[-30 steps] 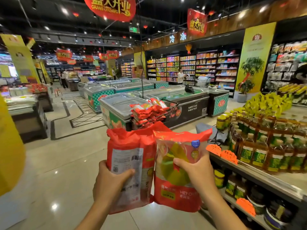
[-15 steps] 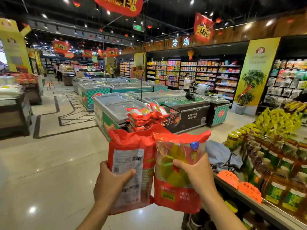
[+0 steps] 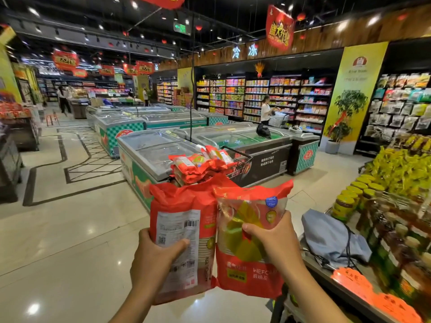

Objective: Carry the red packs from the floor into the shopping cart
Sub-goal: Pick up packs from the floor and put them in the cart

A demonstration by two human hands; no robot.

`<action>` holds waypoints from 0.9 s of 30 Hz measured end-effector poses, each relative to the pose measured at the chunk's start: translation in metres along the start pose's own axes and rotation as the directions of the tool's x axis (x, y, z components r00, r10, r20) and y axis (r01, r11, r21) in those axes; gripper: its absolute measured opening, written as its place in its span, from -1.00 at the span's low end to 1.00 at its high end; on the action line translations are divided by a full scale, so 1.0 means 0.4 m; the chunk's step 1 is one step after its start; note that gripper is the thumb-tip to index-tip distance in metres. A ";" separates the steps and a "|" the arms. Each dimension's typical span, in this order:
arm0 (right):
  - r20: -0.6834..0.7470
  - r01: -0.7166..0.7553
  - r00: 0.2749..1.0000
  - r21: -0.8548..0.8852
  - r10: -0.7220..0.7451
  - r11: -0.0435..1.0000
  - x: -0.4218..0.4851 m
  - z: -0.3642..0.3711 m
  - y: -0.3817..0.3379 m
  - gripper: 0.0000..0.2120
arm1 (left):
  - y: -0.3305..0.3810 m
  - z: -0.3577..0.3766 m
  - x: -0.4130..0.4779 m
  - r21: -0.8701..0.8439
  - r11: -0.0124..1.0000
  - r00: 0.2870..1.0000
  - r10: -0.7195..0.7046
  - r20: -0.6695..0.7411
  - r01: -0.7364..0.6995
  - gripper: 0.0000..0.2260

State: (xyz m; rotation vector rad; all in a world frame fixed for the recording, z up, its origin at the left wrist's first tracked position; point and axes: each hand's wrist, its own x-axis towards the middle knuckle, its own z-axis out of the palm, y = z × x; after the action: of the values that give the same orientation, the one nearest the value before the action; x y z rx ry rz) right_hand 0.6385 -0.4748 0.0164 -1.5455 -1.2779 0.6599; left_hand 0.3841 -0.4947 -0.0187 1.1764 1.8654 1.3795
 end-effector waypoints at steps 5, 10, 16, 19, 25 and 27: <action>0.031 -0.008 1.000 0.011 0.007 1.000 0.182 0.092 0.020 -0.26 | 0.005 0.082 0.166 0.013 1.000 1.000 0.003 -0.016 -0.003 -0.38; 0.041 -0.011 0.999 0.053 0.009 0.999 0.414 0.173 0.045 -0.18 | 0.036 0.197 0.366 0.030 0.999 0.999 0.017 -0.037 -0.016 -0.38; 0.076 0.012 0.997 0.092 -0.019 0.996 0.709 0.251 0.041 -0.19 | 0.108 0.330 0.603 0.027 0.999 0.996 0.029 -0.089 -0.027 -0.37; 0.089 0.023 0.996 0.108 -0.033 0.994 0.832 0.279 0.042 -0.19 | 0.132 0.390 0.695 0.023 0.999 0.994 0.035 -0.105 -0.032 -0.37; 0.106 0.024 0.994 0.109 -0.036 0.994 1.019 0.350 0.052 -0.22 | 0.156 0.481 0.855 0.026 1.000 0.992 0.013 -0.129 -0.010 -0.28; 0.111 0.026 0.993 0.112 -0.038 0.993 1.079 0.378 0.053 -0.23 | 0.153 0.506 0.918 0.044 0.999 0.992 0.023 -0.124 -0.017 -0.32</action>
State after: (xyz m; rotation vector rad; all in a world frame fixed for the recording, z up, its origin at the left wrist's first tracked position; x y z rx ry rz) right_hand 0.6442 -0.0171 0.0162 -1.4118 -1.3250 0.7935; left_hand 0.3939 -0.0715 -0.0009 1.1563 1.9827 1.4608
